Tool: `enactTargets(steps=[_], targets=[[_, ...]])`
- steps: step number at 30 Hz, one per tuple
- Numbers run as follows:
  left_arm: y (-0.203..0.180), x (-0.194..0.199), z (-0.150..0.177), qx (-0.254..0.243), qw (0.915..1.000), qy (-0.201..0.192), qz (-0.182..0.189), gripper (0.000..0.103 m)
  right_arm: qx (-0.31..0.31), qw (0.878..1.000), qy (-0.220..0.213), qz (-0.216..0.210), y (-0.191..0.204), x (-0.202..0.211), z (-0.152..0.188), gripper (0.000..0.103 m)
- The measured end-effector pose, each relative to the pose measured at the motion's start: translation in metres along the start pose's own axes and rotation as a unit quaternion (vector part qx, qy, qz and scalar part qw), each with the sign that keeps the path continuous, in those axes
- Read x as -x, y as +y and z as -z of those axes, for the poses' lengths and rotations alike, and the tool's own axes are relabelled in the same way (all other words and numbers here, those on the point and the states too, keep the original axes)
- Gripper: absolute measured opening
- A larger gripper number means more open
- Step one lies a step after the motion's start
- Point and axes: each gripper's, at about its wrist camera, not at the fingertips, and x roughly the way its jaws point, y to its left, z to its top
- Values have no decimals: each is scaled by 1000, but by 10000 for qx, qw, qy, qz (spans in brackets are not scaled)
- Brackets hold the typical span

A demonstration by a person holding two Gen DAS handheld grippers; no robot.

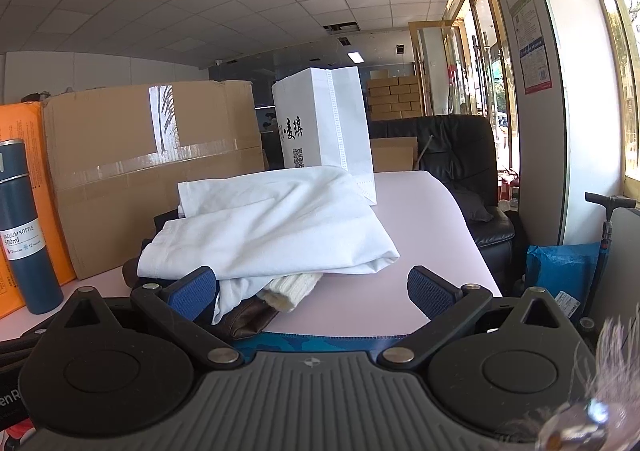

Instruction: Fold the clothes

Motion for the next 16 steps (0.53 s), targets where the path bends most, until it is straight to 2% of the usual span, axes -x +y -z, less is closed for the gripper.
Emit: enactTargets(steps=[16], targets=[[-6, 2, 0, -152, 9999, -35, 72, 103, 19, 10000, 75, -22, 1, -3, 0, 103]])
